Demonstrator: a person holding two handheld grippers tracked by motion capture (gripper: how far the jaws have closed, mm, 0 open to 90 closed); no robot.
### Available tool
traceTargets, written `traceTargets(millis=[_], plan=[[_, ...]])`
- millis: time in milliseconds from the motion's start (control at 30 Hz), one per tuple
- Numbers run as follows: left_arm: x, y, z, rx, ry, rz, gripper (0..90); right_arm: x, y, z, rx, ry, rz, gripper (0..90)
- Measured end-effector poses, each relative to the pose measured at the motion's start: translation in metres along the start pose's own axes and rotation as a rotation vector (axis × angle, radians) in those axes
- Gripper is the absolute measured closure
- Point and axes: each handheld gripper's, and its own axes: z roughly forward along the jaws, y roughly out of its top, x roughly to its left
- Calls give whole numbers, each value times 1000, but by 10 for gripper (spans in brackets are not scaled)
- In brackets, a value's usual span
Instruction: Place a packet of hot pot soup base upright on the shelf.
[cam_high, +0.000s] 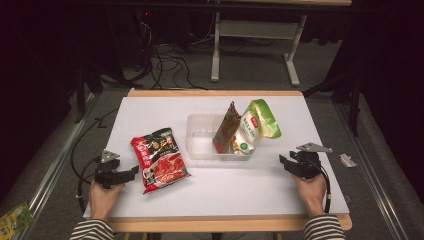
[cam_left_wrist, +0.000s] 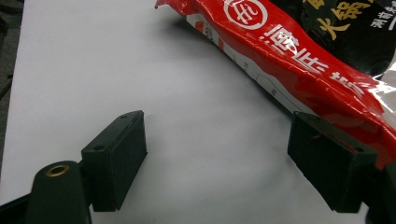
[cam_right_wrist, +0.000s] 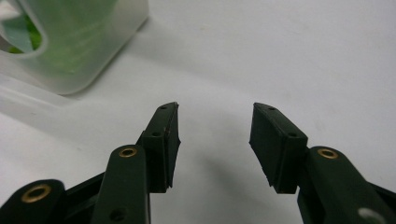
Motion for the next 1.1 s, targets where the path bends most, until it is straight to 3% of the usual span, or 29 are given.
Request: traceTargets(millis=[133, 300, 433, 667, 1100], plan=[[5, 3, -3, 20, -14, -27, 168, 0, -3, 7, 21, -26, -10, 509], [7, 11, -13, -4, -30, -30, 167, 2, -10, 19, 77, -42, -54, 478], [5, 24, -18, -13, -47, -20, 153, 0, -15, 20, 36, -30, -34, 473], [3, 48, -12, -15, -97, -36, 147, 2, -15, 20, 31, -43, -43, 471], [7, 89, 7, 65, -85, 31, 148, 2, -16, 20, 30, -47, -50, 468]])
